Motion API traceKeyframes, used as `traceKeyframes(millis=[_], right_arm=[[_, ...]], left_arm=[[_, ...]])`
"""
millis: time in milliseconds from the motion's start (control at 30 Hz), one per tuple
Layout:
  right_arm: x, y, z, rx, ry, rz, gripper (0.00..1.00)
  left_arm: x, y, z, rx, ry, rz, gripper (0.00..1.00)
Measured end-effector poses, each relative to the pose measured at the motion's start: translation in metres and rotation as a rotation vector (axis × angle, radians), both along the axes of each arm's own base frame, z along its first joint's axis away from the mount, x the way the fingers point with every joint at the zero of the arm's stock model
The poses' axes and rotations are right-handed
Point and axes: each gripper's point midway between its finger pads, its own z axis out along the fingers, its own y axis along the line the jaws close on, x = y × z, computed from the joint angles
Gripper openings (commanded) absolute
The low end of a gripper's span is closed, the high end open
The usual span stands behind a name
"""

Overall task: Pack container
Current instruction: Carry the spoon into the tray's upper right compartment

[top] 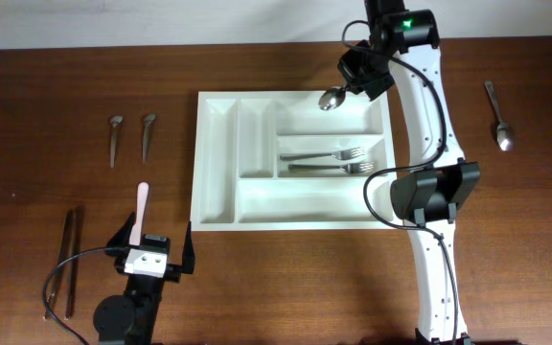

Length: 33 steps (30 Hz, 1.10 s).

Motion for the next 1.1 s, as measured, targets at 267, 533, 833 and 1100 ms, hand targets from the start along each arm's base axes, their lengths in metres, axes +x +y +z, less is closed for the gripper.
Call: traceKeyframes(millis=[267, 533, 833, 1100], right_arm=[[-0.009, 0.033, -0.002, 0.066, 0.074, -0.207, 0.04], [-0.019, 0.066, -0.006, 0.091, 0.121, -0.317, 0.08], [-0.015, 0.051, -0.029, -0.004, 0.122, -0.396, 0.09], [-0.005, 0.026, -0.030, -0.101, 0.061, -0.420, 0.47]], left_arm=[[0.000, 0.000, 0.000, 0.000, 0.000, 0.000, 0.99], [0.000, 0.000, 0.000, 0.000, 0.000, 0.000, 0.99], [0.000, 0.000, 0.000, 0.000, 0.000, 0.000, 0.99], [0.000, 0.000, 0.000, 0.000, 0.000, 0.000, 0.99]])
